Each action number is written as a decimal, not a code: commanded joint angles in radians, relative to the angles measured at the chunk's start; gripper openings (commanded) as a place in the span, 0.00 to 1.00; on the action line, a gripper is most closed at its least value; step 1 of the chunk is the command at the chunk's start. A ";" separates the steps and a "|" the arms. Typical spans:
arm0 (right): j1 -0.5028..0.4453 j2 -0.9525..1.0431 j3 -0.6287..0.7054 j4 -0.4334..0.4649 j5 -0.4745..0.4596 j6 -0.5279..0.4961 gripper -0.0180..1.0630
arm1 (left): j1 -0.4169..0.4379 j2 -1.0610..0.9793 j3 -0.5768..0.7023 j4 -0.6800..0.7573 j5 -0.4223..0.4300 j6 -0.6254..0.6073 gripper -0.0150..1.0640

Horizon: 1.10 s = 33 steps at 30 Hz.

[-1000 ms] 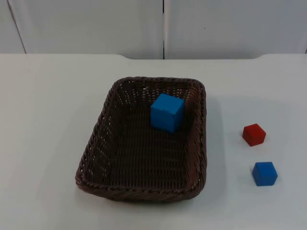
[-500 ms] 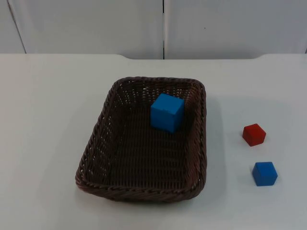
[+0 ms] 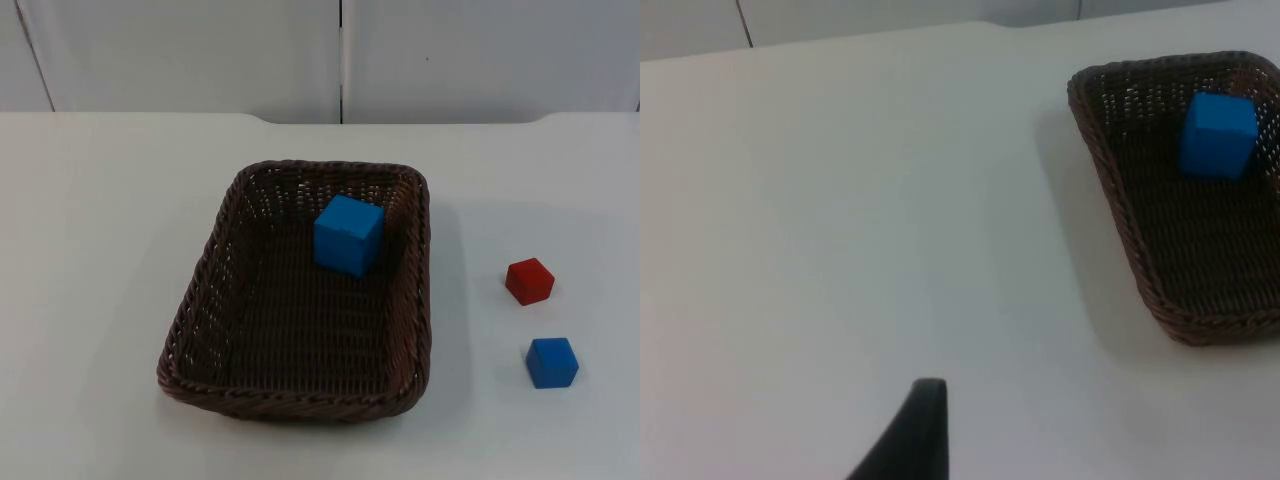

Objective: Pick up the basket with the left hand and place the largest block into the basket with the right hand.

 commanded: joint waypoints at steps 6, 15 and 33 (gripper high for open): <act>0.004 -0.004 0.002 0.006 -0.007 -0.011 0.99 | -0.001 -0.004 0.004 -0.010 -0.004 -0.005 0.99; 0.004 -0.004 0.002 0.008 -0.009 -0.011 0.99 | -0.001 -0.004 0.004 -0.010 -0.004 -0.005 0.99; 0.004 -0.004 0.002 0.008 -0.009 -0.011 0.99 | 0.204 -0.004 0.004 -0.008 -0.004 -0.005 0.99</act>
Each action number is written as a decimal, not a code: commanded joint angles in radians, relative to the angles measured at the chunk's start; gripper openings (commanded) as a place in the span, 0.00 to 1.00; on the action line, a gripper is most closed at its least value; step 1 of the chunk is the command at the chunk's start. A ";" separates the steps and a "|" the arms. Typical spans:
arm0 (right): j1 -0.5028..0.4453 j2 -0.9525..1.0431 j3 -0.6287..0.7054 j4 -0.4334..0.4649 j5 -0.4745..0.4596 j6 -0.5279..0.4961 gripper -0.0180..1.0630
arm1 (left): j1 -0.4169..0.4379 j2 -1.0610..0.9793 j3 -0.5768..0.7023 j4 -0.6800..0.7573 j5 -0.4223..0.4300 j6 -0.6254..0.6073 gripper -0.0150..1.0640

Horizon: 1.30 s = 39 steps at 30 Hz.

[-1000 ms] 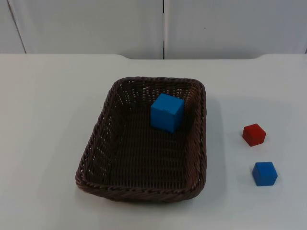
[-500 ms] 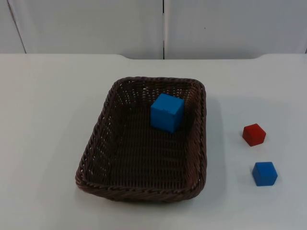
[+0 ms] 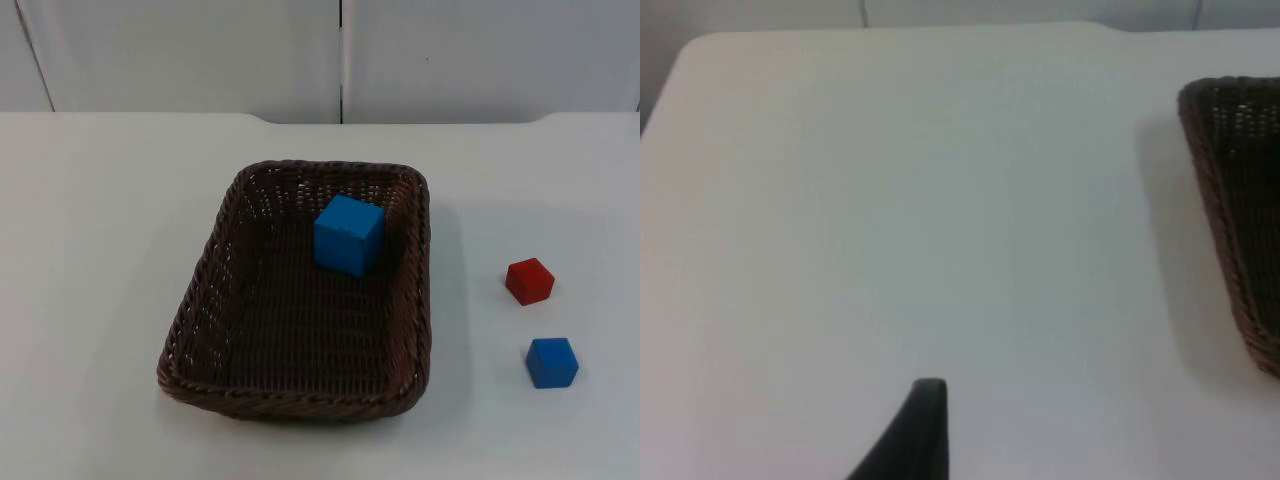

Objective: Pick up the basket with the left hand and place the largest block into the basket with the right hand.

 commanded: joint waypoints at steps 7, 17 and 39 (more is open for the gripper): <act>0.002 -0.004 0.002 0.001 -0.009 -0.011 0.99 | 0.021 -0.004 0.004 -0.008 -0.004 -0.005 0.99; -0.021 -0.004 0.002 0.001 -0.009 -0.011 0.99 | 0.021 -0.004 0.004 -0.008 -0.004 -0.005 0.99; -0.434 -0.004 0.002 0.001 -0.009 -0.011 0.99 | 0.021 -0.004 0.004 -0.008 -0.004 -0.005 0.99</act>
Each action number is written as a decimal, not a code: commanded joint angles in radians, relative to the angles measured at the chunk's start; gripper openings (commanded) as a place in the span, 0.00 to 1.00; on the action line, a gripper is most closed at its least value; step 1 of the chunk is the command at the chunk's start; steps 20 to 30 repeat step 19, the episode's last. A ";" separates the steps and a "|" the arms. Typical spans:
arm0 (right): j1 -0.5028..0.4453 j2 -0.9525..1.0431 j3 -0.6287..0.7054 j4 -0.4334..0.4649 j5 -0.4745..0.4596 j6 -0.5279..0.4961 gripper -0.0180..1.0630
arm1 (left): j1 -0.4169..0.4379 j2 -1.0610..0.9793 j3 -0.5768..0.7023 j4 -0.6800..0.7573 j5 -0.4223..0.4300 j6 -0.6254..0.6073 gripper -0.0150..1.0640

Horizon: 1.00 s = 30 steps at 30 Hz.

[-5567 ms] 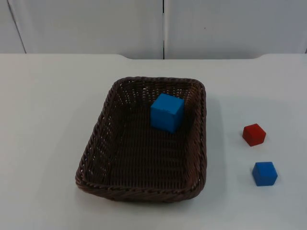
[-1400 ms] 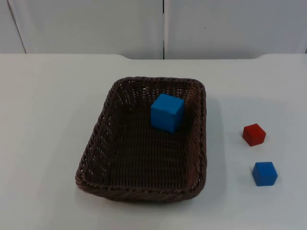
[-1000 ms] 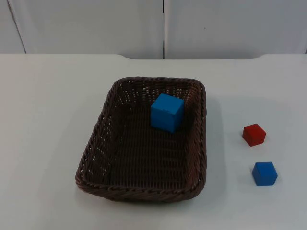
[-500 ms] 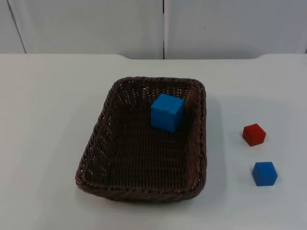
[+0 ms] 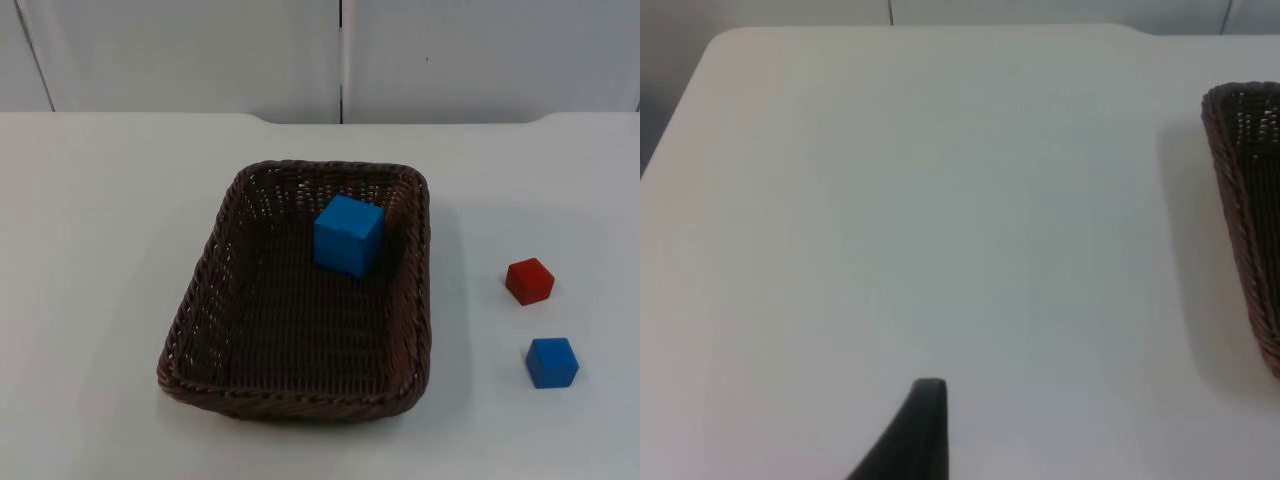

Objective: Pick up the basket with the left hand and place the largest block into the basket with the right hand.

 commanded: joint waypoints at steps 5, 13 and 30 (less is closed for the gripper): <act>-0.151 -0.004 0.002 0.001 -0.009 -0.007 0.99 | 0.002 -0.004 0.004 -0.008 -0.002 -0.005 0.99; -0.330 -0.004 0.002 0.001 -0.009 -0.007 0.99 | 0.002 -0.004 0.004 -0.008 -0.002 -0.005 0.99; -0.407 -0.004 0.002 0.001 -0.009 -0.007 0.99 | 0.002 -0.004 0.004 -0.008 -0.002 -0.005 0.99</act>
